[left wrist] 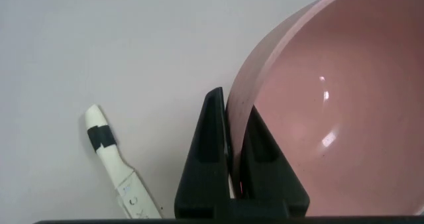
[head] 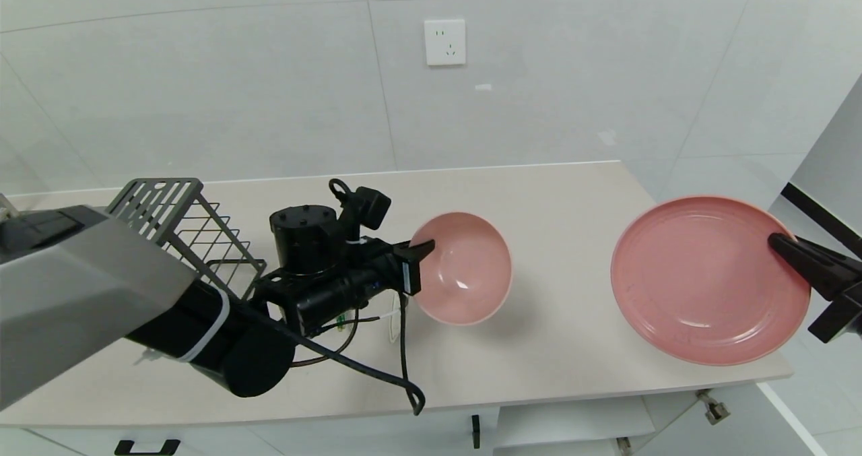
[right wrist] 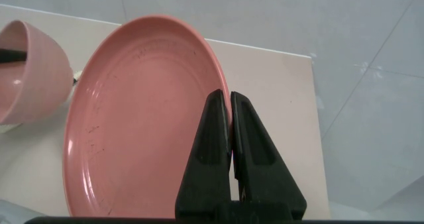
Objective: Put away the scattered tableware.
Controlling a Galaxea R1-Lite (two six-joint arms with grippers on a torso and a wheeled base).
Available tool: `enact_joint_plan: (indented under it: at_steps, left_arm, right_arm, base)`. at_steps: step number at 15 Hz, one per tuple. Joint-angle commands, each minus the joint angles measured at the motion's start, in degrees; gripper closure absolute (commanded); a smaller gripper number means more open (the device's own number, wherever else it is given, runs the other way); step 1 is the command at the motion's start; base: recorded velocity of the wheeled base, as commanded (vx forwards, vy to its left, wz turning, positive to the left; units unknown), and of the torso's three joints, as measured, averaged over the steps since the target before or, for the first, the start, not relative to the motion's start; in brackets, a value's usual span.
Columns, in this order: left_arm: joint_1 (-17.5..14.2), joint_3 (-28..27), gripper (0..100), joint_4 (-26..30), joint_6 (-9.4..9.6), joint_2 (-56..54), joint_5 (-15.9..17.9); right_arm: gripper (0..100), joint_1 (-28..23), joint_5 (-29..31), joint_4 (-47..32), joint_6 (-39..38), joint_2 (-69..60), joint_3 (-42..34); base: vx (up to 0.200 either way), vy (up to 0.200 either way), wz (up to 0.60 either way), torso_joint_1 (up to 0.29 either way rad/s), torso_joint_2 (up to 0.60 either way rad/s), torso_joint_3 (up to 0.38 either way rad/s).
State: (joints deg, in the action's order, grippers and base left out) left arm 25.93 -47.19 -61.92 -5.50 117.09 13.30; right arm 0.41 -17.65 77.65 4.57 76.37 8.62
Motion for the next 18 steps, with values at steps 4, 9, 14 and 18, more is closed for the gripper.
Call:
enact_joint_plan:
  at_steps: [4,9,14,18]
  left_arm:
    - [-0.2,8.5,100,-0.9,-0.13,-11.1,-0.5]
    - [-1.8,16.2,100,-0.9,-2.32,-20.3,-1.7]
    - [-2.2,23.6,100,-5.9,2.6,-21.9,-9.3]
    - [0.6,31.1,100,-17.4,0.93,-20.9,-10.9]
  right_arm:
    - [100,-0.2,0.0,0.0,0.0,-2.2,-0.6]
    - [100,-0.2,0.2,0.0,-0.6,-3.2,-0.2]
    - [100,-0.2,0.2,0.0,-3.6,-4.7,2.4]
    - [100,3.5,0.3,0.3,-3.8,-4.7,2.4]
  base:
    - [0.0,0.0,0.0,0.0,0.0,0.0]
    - [0.0,0.0,0.0,0.0,0.0,0.0]
    - [0.0,0.0,0.0,0.0,0.0,0.0]
    - [0.0,0.0,0.0,0.0,0.0,0.0]
